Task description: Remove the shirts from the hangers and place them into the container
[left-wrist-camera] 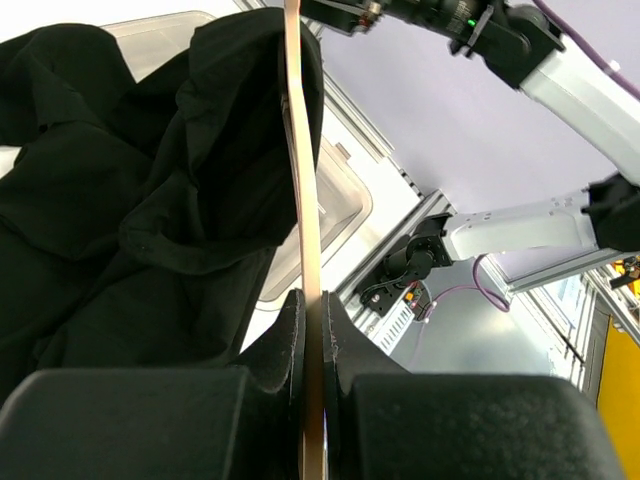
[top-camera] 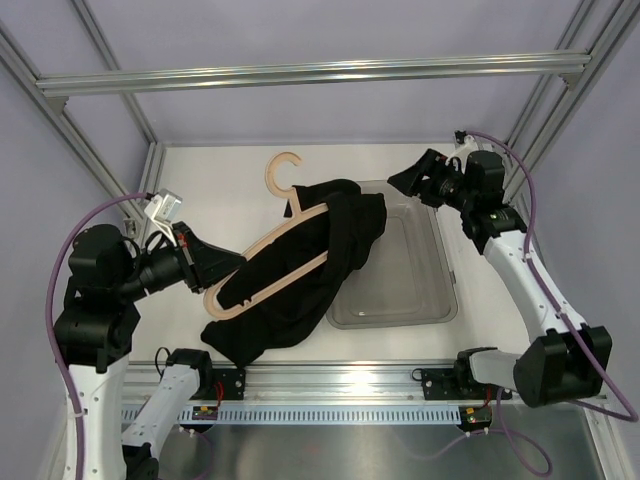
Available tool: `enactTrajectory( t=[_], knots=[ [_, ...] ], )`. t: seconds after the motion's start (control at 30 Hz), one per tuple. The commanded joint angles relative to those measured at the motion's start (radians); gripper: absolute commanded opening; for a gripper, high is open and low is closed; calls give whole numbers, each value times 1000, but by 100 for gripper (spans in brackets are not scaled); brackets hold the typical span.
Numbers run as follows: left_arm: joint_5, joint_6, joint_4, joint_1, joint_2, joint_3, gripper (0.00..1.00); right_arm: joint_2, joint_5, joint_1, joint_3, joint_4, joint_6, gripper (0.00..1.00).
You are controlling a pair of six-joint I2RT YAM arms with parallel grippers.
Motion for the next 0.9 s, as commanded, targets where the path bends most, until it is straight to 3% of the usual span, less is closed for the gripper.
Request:
enactTrajectory(
  t=[0.0,0.13,0.3,0.43,0.5,0.67,0.87],
  knots=[
    [53,-21,54,0,-13,55,0,67,-78,-2,96,-52,103,74],
    [60,-18,50,0,-15,58,0,181,-162,-5,163,-123,206,75],
    [61,-15,48,0,-17,58,0,177,-181,-5,130,-105,224,75],
    [55,-11,43,0,-15,72,0,80,-18,-5,62,-76,142,77],
    [58,-11,45,-2,-14,78,0,31,21,-7,-38,12,111,83],
    [72,-11,42,0,-6,103,0,-40,-119,-69,-163,288,106,85],
    [104,-16,62,0,3,103,0,-121,-343,-151,-411,820,206,86]
  ],
)
